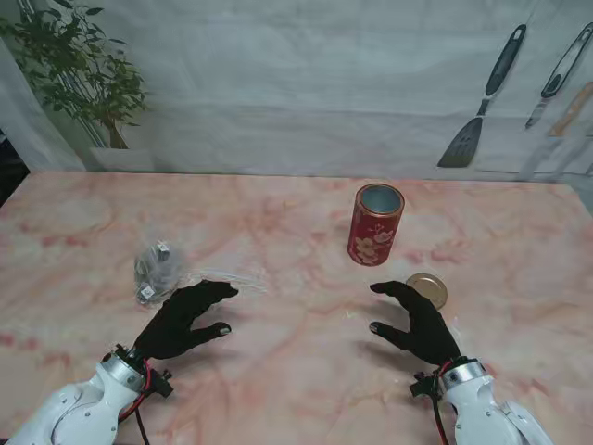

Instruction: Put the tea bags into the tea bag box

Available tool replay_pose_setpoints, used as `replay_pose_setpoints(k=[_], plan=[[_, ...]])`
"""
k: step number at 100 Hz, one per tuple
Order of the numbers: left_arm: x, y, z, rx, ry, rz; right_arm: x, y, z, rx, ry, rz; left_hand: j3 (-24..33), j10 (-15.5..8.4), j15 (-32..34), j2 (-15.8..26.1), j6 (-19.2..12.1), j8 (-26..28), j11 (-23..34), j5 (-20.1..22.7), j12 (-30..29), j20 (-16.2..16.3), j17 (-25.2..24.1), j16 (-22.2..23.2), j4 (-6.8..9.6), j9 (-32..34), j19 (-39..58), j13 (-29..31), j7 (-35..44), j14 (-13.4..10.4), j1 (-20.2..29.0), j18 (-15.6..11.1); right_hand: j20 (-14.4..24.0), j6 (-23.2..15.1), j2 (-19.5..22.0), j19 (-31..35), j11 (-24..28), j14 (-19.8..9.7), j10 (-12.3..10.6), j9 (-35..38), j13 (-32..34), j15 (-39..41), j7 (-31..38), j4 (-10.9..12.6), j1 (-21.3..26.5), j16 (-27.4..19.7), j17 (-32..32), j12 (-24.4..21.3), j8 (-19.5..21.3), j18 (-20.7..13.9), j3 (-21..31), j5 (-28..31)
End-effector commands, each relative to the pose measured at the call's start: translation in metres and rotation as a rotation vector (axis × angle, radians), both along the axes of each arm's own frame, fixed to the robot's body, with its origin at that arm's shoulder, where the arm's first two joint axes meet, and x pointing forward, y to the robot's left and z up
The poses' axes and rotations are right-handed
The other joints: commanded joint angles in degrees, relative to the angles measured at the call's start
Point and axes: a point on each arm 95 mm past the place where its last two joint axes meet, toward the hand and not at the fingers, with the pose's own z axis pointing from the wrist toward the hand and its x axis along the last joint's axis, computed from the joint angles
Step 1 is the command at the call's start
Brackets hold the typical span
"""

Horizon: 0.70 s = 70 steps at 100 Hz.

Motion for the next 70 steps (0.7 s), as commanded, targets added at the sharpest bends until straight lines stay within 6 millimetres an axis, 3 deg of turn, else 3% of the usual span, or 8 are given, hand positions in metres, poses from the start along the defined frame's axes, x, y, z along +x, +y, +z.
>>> replay_pose_setpoints(k=[1,70], plan=[[-0.0029,-0.0004,-0.0034,-0.001,0.013,-0.005,-0.0012,0.0036,-0.0007,-0.004,0.003,0.009,0.15,-2.05,-2.21,0.02,-1.00,-0.24,0.14,-2.63,-0.66,0.58,-0.38,-0.33,1.48,-1.97,-1.17,-1.25,-0.25,-0.89,-1.31,-0.86,0.82,-0.01,-2.02,-2.00,-0.35,-2.30,-1.17,-0.55,-0.82,-0.74,-0.50,0.56,0.56,-0.47,-0.62,-0.06,-0.48,-3.59,-0.80,0.46],[0.0070,-0.0024,-0.0052,-0.019,0.034,-0.022,0.0046,-0.0018,0.0007,-0.002,0.032,-0.004,0.08,-1.93,-2.12,0.12,-0.95,-0.21,0.19,-2.49,-0.68,0.60,-0.36,-0.24,1.38,-1.95,-1.05,-1.14,-0.25,-0.70,-1.07,-0.95,2.55,0.12,-1.66,-2.85,0.06,-2.42,-1.22,-0.12,-0.44,-0.41,-0.53,0.59,1.17,-0.41,-0.30,0.05,-0.48,-4.03,-0.88,0.48]])
